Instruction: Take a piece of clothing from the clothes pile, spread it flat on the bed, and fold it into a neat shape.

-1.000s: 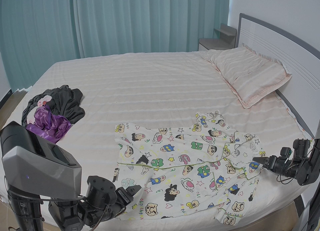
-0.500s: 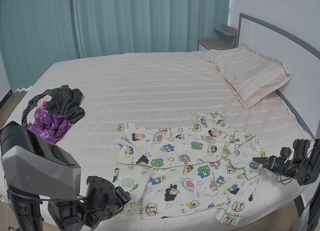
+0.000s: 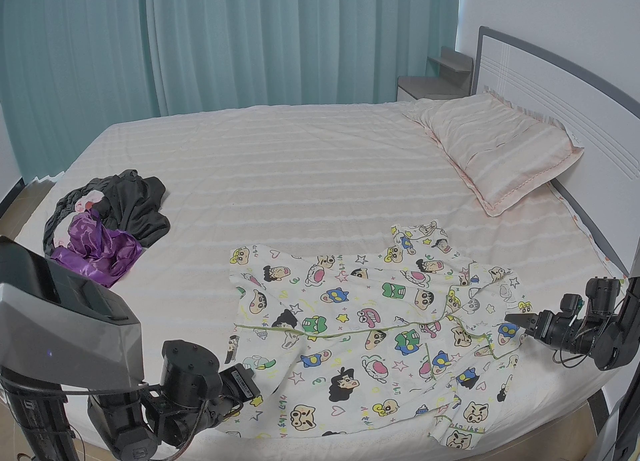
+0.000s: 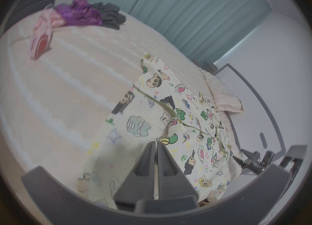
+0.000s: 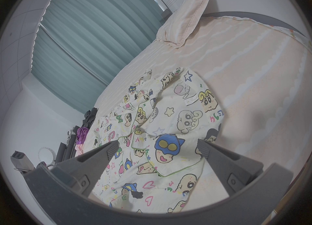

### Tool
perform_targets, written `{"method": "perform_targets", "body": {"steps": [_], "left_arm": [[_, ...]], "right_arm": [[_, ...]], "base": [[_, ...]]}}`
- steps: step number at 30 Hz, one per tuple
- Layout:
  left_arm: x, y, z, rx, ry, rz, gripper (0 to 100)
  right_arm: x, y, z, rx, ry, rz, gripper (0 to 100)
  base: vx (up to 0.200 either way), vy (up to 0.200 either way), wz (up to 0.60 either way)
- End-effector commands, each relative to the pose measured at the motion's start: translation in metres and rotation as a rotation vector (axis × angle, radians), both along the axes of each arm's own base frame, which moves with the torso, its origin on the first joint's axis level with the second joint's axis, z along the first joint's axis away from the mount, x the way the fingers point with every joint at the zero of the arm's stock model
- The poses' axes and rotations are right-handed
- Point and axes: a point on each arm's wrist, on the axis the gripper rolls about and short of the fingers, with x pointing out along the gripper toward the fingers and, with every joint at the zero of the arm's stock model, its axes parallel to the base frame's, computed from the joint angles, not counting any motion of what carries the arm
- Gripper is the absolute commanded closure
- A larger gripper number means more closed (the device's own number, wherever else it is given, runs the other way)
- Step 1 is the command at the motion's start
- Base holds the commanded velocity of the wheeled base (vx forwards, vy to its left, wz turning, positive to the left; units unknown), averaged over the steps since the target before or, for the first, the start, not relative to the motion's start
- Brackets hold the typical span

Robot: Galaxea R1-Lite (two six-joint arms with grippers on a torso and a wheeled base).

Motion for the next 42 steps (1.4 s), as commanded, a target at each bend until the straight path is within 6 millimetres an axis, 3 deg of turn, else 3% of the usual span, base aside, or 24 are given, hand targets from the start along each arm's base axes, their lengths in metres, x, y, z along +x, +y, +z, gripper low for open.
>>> {"method": "perform_targets", "body": {"steps": [1,10,19,20,31,42], "left_arm": [[0.01,0.006,0.012,0.064,-0.088,-0.022,100],[0.021,0.02,0.006,0.275,-0.13,-0.093,100],[0.027,0.022,0.001,0.354,-0.144,-0.124,100],[0.028,0.022,-0.001,0.359,-0.137,-0.124,0],[0.041,0.043,0.0,0.269,-0.13,-0.033,0],[0.04,0.06,-0.02,0.053,0.015,-0.257,0]], "right_arm": [[0.0,0.0,0.001,0.0,-0.002,-0.002,0],[0.0,0.0,0.001,-0.001,-0.004,-0.001,0],[0.0,0.0,0.002,-0.002,-0.006,-0.001,0],[0.0,0.0,0.002,-0.002,-0.006,-0.001,0],[0.0,0.0,0.002,-0.002,-0.006,-0.001,0],[-0.001,0.0,0.001,-0.001,-0.003,-0.001,0]], "base": [[0.0,0.0,0.0],[0.0,0.0,0.0],[0.0,0.0,0.0],[0.0,0.0,0.0],[0.0,0.0,0.0],[0.0,0.0,0.0]]}}
